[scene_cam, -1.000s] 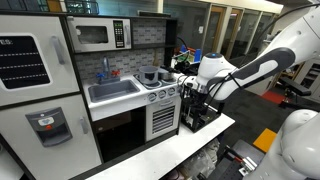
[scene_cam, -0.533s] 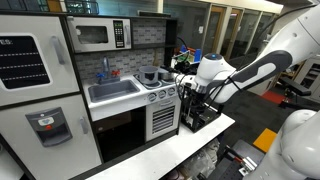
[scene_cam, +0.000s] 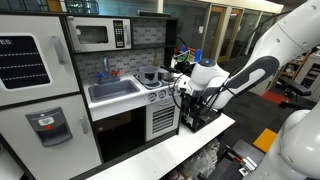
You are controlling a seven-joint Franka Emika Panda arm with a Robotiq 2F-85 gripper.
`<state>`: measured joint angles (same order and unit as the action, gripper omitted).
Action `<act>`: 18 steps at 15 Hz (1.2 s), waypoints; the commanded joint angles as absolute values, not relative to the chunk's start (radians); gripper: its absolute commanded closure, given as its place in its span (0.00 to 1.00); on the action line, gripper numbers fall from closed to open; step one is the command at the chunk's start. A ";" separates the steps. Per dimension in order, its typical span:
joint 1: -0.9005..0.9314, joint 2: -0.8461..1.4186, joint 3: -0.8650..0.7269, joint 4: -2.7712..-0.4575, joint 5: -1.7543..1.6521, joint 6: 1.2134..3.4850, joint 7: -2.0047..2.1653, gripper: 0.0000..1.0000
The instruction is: Open the cabinet
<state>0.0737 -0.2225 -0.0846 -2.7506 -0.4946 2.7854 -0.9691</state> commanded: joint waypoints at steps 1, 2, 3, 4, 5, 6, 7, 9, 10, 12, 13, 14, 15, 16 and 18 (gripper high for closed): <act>0.023 -0.149 -0.051 -2.704 -0.565 2.840 -0.972 0.00; 0.017 -0.138 -0.049 -2.696 -0.583 2.846 -0.968 0.00; 0.014 -0.128 -0.049 -2.687 -0.596 2.852 -0.968 0.00; 0.008 -0.118 -0.048 -2.679 -0.613 2.858 -0.963 0.00; 0.006 -0.108 -0.048 -2.671 -0.625 2.864 -0.963 0.00; 0.016 -0.096 -0.063 -2.661 -0.654 2.868 -0.947 0.00; 0.014 -0.085 -0.060 -2.651 -0.679 2.871 -0.936 0.00; 0.015 -0.066 -0.057 -2.630 -0.738 2.875 -0.904 0.00; 0.018 -0.055 -0.056 -2.620 -0.766 2.878 -0.884 0.00; 0.023 -0.035 -0.056 -2.599 -0.831 2.886 -0.839 0.00; 0.025 -0.027 -0.056 -2.590 -0.863 2.889 -0.816 0.00; 0.028 -0.016 -0.056 -2.581 -0.889 2.893 -0.797 0.00; 0.031 -0.006 -0.056 -2.574 -0.916 2.895 -0.775 0.00; 0.033 0.002 -0.055 -2.565 -0.946 2.896 -0.750 0.00; 0.038 0.018 -0.052 -2.551 -1.007 2.900 -0.694 0.00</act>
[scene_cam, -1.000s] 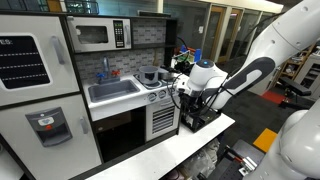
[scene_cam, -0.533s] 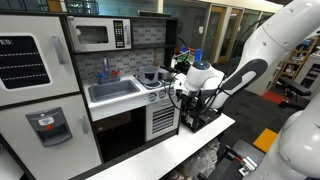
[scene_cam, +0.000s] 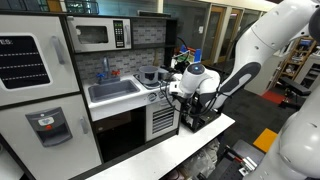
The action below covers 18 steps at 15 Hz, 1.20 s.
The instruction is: Open the cabinet
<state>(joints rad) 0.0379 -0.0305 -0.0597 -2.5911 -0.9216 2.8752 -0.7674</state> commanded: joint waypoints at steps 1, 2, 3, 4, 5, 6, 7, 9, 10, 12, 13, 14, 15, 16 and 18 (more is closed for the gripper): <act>0.041 0.025 -0.051 -2.545 -1.035 2.902 -0.669 0.00; 0.046 0.032 -0.051 -2.539 -1.061 2.903 -0.644 0.00; 0.049 0.038 -0.051 -2.534 -1.087 2.904 -0.619 0.00; 0.054 0.045 -0.052 -2.529 -1.109 2.906 -0.599 0.00; 0.057 0.051 -0.053 -2.524 -1.131 2.908 -0.578 0.00; 0.060 0.056 -0.054 -2.520 -1.152 2.910 -0.557 0.00; 0.063 0.061 -0.055 -2.516 -1.174 2.913 -0.535 0.00; 0.066 0.072 -0.057 -2.508 -1.208 2.917 -0.500 0.00; 0.067 0.076 -0.058 -2.505 -1.226 2.919 -0.482 0.00; 0.069 0.084 -0.060 -2.497 -1.257 2.923 -0.451 0.00; 0.068 0.089 -0.061 -2.493 -1.274 2.924 -0.435 0.00; 0.068 0.093 -0.062 -2.488 -1.290 2.924 -0.421 0.00; 0.067 0.097 -0.062 -2.483 -1.305 2.924 -0.405 0.00; 0.066 0.101 -0.064 -2.478 -1.320 2.925 -0.390 0.00; 0.064 0.106 -0.066 -2.469 -1.347 2.927 -0.360 0.00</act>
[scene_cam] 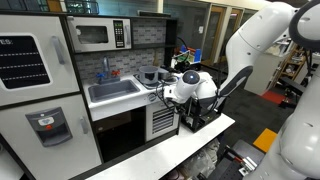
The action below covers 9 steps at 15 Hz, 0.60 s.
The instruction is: Open the cabinet
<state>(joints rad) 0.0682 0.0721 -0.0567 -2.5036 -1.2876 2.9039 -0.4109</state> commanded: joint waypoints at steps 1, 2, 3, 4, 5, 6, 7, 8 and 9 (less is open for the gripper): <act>0.064 0.109 -0.067 -2.466 -1.358 2.928 -0.347 0.00; 0.063 0.112 -0.068 -2.462 -1.369 2.929 -0.334 0.00; 0.063 0.117 -0.070 -2.458 -1.380 2.930 -0.322 0.00; 0.062 0.121 -0.070 -2.455 -1.389 2.932 -0.311 0.00; 0.061 0.125 -0.071 -2.455 -1.397 2.934 -0.300 0.00; 0.060 0.128 -0.072 -2.453 -1.405 2.936 -0.289 0.00; 0.060 0.132 -0.074 -2.452 -1.414 2.938 -0.279 0.00; 0.060 0.135 -0.075 -2.450 -1.422 2.941 -0.270 0.00; 0.060 0.137 -0.076 -2.449 -1.429 2.942 -0.262 0.00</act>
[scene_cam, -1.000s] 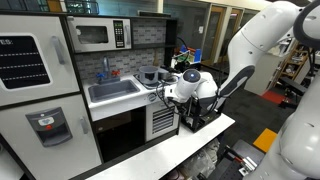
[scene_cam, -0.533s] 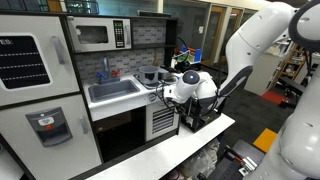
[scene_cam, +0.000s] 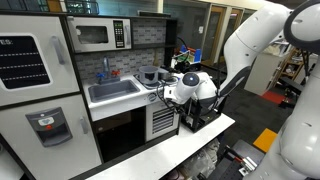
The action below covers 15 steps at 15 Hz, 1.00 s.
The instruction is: Open the cabinet
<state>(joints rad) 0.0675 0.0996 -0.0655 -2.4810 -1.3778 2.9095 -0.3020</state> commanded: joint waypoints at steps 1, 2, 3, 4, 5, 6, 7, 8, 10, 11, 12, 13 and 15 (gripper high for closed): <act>0.060 0.141 -0.078 -2.446 -1.438 2.944 -0.254 0.00; 0.059 0.146 -0.080 -2.440 -1.448 2.946 -0.243 0.00; 0.059 0.149 -0.082 -2.433 -1.463 2.948 -0.230 0.00; 0.059 0.149 -0.082 -2.431 -1.473 2.950 -0.220 0.00; 0.059 0.151 -0.083 -2.428 -1.483 2.951 -0.211 0.00; 0.059 0.154 -0.083 -2.426 -1.492 2.953 -0.203 0.00; 0.059 0.156 -0.083 -2.425 -1.503 2.955 -0.194 0.00; 0.059 0.158 -0.083 -2.423 -1.513 2.955 -0.184 0.00; 0.059 0.161 -0.083 -2.421 -1.537 2.957 -0.165 0.00; 0.059 0.161 -0.083 -2.419 -1.553 2.958 -0.145 0.00; 0.059 0.161 -0.083 -2.418 -1.568 2.959 -0.125 0.00; 0.061 0.161 -0.082 -2.416 -1.591 2.956 -0.098 0.00; 0.063 0.162 -0.080 -2.416 -1.641 2.954 -0.037 0.00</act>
